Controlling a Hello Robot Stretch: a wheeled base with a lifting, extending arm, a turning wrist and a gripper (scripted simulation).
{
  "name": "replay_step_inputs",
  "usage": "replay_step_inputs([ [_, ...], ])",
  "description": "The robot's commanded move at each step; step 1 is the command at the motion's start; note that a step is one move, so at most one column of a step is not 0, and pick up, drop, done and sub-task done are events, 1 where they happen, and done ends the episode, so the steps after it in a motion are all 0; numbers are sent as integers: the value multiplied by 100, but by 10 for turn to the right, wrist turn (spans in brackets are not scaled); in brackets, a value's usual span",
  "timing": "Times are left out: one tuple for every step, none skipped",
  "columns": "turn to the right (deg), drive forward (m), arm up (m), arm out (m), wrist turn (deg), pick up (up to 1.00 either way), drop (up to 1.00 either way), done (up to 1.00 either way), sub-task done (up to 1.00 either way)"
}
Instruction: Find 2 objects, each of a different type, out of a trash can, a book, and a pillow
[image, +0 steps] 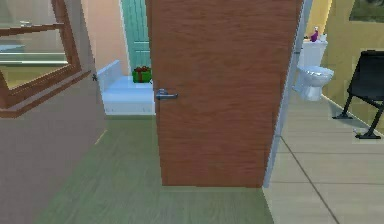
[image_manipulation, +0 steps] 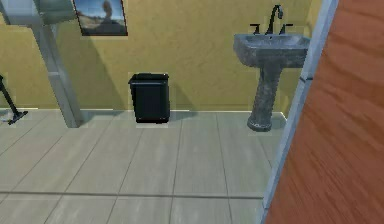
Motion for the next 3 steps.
replay_step_inputs([
  [0,10,0,0,0,0,0,0,0],
  [-450,0,0,0,0,0,0,0,0],
  [-420,0,0,0,0,0,0,0,0],
])
